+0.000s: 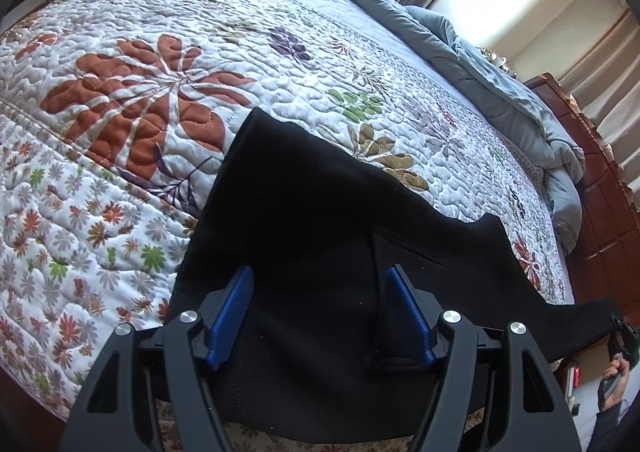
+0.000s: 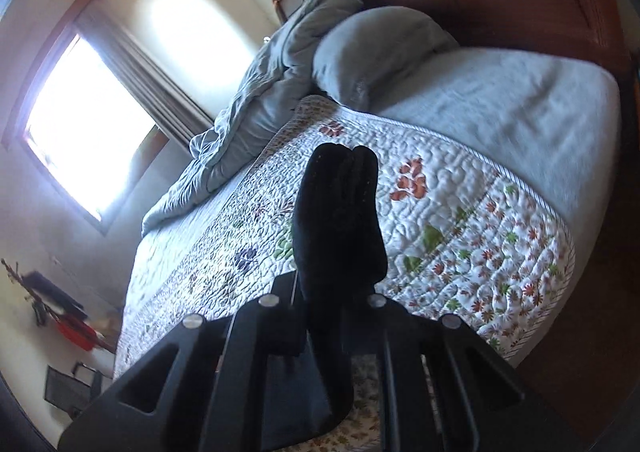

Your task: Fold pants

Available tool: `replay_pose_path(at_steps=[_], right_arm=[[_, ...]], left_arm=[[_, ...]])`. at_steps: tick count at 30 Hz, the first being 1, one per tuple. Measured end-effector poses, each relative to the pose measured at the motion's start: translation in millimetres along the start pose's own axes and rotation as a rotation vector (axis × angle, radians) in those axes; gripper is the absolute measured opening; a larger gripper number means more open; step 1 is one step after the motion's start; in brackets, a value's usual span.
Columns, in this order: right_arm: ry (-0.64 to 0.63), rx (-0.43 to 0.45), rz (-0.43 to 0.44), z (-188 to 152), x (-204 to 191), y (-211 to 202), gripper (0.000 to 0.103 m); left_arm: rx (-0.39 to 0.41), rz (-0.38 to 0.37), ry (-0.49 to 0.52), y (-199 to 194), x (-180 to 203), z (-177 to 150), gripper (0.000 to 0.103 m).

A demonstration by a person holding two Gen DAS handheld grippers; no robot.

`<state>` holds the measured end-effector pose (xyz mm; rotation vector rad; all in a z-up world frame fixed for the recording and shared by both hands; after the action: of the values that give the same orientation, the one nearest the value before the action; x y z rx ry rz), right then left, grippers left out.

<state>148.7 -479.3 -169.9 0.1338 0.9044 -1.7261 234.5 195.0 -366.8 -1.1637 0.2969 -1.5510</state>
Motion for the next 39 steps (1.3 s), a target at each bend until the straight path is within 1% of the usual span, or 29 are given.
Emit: replay_pose_path(at_steps=[4,13,19,29,39], right_arm=[[-0.084,0.005,-0.023,-2,-29,-4,0.011],[-0.211,0.013,-0.037,-10,-87,-12,0.011],[-0.355,0.018,-0.075,-23,-122,-13,0.011],[-0.523,0.016,-0.089,-43,-172,-11,0.011],[-0.624,0.007,-0.082,-66,-209,-8,0.011]], left_arm=[[0.003,-0.014,0.003,-2,1,-1,0.07],[0.005,-0.043,-0.003,-5,1,-2,0.071],[0.01,-0.056,-0.008,-7,1,-3,0.071],[0.015,-0.067,-0.018,-11,1,-3,0.072],[0.023,-0.092,-0.035,-15,0,-5,0.072]])
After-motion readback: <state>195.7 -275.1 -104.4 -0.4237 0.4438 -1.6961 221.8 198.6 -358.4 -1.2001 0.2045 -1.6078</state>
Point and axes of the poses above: each gripper's, at about its wrist camera, not at the fingertips, and y roughly the way its jaws point, x to its right, z to its top, the point moved 7 cm from there along y, roughly the way its jaws point, and after that the axes turned 5 degrees about x, right-handed, at the moved point
